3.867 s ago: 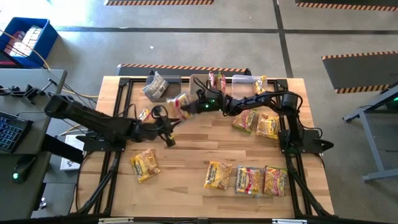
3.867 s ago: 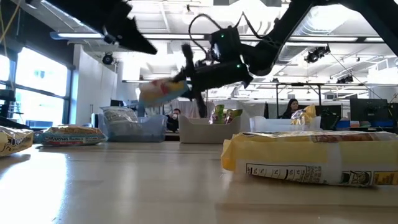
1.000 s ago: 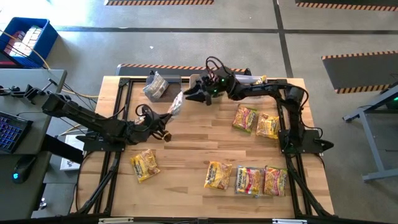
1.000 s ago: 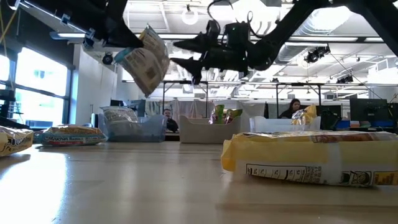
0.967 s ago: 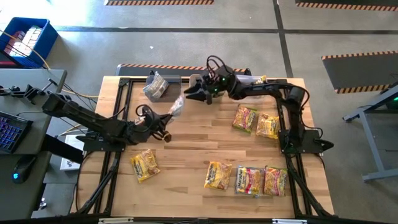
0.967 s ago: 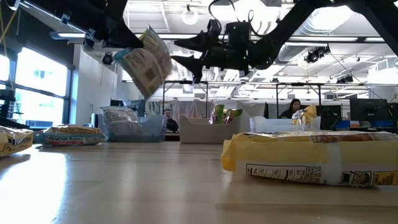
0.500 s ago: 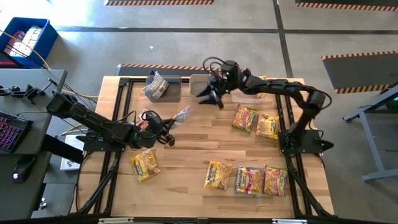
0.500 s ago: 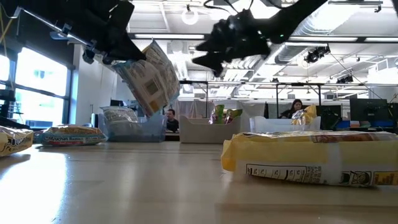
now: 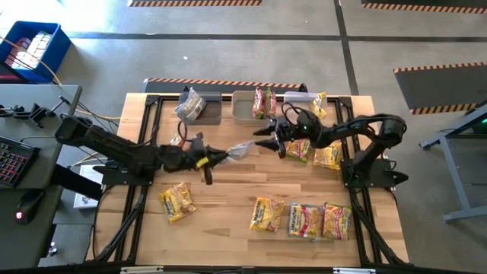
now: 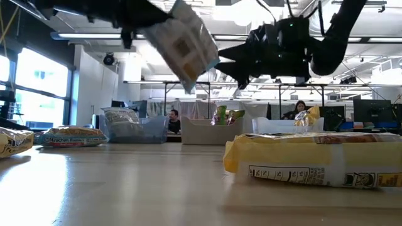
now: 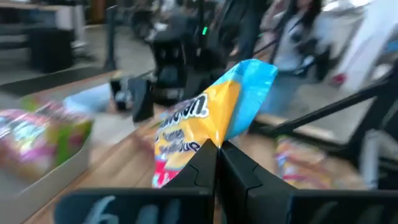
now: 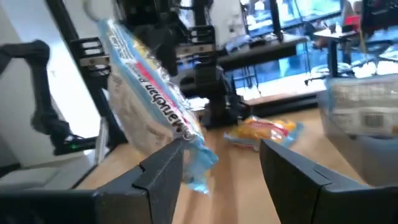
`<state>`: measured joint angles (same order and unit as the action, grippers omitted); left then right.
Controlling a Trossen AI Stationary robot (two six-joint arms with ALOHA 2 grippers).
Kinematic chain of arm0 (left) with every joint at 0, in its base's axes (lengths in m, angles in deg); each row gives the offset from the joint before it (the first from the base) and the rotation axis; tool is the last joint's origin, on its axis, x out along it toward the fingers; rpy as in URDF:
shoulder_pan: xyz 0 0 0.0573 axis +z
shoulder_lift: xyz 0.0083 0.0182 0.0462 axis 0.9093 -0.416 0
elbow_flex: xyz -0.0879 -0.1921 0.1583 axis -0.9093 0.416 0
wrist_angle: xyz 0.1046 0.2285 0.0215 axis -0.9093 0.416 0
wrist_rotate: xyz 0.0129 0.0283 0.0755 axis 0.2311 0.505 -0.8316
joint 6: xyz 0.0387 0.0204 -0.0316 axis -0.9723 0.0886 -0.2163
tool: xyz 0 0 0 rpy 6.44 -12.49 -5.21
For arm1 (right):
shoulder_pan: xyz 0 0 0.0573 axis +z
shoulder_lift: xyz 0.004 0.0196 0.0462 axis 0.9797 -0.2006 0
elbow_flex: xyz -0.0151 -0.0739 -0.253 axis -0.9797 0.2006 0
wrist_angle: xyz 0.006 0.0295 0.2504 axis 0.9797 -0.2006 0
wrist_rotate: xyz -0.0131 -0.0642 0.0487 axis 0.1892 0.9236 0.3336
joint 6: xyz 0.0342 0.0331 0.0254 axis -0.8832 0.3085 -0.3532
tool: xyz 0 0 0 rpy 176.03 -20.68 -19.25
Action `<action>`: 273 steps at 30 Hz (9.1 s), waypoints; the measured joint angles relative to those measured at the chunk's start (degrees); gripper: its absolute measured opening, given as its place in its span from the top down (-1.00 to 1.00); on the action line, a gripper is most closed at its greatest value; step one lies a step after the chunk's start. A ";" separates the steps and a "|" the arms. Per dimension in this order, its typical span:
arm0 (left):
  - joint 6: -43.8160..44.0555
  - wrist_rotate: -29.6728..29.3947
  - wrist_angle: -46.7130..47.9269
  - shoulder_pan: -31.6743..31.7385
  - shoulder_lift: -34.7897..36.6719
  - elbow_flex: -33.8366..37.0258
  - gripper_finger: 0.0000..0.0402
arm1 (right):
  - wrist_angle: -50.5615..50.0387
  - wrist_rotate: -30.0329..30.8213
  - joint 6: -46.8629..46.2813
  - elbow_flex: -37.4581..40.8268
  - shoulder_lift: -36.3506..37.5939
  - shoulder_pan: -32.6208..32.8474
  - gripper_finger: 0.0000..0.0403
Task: Sort Maruchan noodles
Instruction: Put the top right blue noodle pack into the black bin
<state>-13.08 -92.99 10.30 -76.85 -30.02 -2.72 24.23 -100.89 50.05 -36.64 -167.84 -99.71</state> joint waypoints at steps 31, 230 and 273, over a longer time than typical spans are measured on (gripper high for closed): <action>-4.86 21.40 -20.97 14.45 1.08 -0.04 1.00 | 14.02 -5.09 -10.75 -7.43 0.47 2.38 -0.07; -14.68 34.68 78.87 26.26 -15.19 -48.57 -0.09 | -46.31 -2.39 26.12 -31.04 -1.73 2.19 0.34; 5.41 11.81 85.96 56.88 -29.22 -48.46 1.00 | -57.05 10.26 27.16 -31.08 4.02 -3.45 0.14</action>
<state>-7.67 -81.18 96.26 -19.97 -59.24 -51.18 -32.82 -90.63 77.21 -67.73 -163.82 -103.16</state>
